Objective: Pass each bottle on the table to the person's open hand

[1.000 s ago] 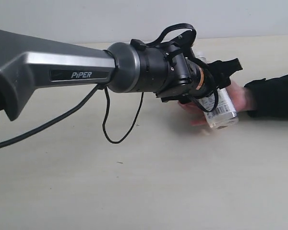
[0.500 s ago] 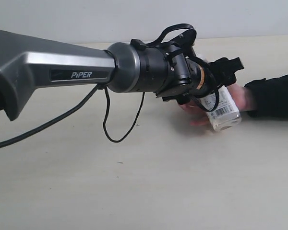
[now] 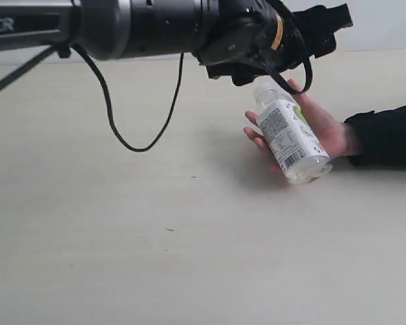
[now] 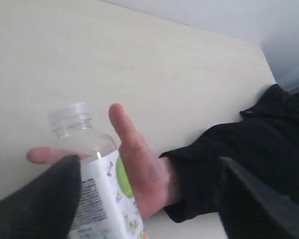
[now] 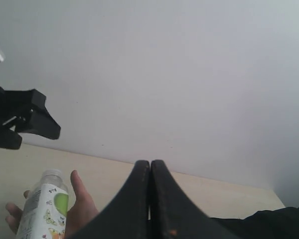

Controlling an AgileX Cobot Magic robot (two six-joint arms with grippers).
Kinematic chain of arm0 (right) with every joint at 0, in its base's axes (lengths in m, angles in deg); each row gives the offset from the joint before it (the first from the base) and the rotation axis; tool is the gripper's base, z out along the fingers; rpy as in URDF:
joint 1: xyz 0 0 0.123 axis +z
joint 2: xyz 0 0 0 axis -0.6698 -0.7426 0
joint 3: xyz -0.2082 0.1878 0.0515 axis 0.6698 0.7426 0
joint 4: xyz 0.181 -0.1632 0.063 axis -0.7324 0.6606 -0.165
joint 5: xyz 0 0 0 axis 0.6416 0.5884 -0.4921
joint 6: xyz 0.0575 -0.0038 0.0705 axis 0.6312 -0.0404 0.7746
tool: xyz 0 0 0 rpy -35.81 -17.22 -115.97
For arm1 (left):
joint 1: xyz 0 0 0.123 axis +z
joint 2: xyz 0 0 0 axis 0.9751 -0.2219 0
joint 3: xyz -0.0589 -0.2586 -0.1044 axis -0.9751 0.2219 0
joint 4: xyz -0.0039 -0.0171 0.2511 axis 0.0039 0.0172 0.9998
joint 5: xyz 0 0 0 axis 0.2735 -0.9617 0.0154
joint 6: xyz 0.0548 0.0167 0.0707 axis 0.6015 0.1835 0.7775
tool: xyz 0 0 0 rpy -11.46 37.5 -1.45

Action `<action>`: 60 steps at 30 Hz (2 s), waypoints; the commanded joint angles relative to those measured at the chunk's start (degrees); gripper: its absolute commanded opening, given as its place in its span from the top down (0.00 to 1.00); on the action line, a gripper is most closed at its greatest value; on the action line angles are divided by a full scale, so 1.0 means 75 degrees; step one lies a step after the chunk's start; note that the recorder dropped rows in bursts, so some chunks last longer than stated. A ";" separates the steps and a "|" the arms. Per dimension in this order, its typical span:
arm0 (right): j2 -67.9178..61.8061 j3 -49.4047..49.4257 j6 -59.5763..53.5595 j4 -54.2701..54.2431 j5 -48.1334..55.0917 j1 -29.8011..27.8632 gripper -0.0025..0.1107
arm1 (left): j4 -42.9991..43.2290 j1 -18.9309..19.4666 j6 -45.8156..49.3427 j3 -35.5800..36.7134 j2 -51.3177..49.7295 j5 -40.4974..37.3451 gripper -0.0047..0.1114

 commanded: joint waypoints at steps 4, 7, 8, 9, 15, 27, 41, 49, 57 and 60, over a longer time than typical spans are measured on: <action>0.0029 0.0004 0.0006 -0.0019 -0.0097 0.0011 0.98 | -0.1495 -0.0177 0.3020 0.0066 0.1560 -0.2368 0.96; 0.0029 0.0004 0.0006 -0.0019 -0.0097 0.0011 0.98 | -0.1508 -0.0343 0.3483 0.0582 0.2122 -0.2628 0.96; 0.0029 0.0004 0.0006 -0.0019 -0.0097 0.0011 0.98 | -0.1486 -0.0407 0.3501 0.0779 0.2360 -0.2563 0.96; 0.0029 0.0004 0.0006 -0.0019 -0.0097 0.0011 0.98 | -0.1486 -0.0482 0.3632 0.1050 0.2614 -0.2400 0.96; 0.0029 0.0004 0.0006 -0.0019 -0.0097 0.0011 0.98 | -0.1506 -0.0946 0.4541 0.2413 0.4008 -0.1843 0.96; 0.0029 0.0004 0.0006 -0.0019 -0.0097 0.0011 0.98 | -0.1537 -0.1261 0.4635 0.2666 0.5218 -0.2835 0.96; 0.0029 0.0004 0.0006 -0.0019 -0.0097 0.0011 0.98 | -0.2481 -0.1261 0.4870 0.2818 0.5304 -0.4211 0.96; 0.0029 0.0004 0.0006 -0.0019 -0.0097 0.0011 0.98 | -0.2647 -0.0715 0.4921 0.6187 0.8198 -0.3178 0.96; 0.0029 0.0004 0.0006 -0.0019 -0.0097 0.0011 0.98 | -0.2629 0.1434 0.4753 1.0479 1.2346 0.1838 0.96; 0.0029 0.0004 0.0006 -0.0019 -0.0097 0.0011 0.98 | -0.2629 0.2202 0.4784 1.1897 1.3388 0.3641 0.96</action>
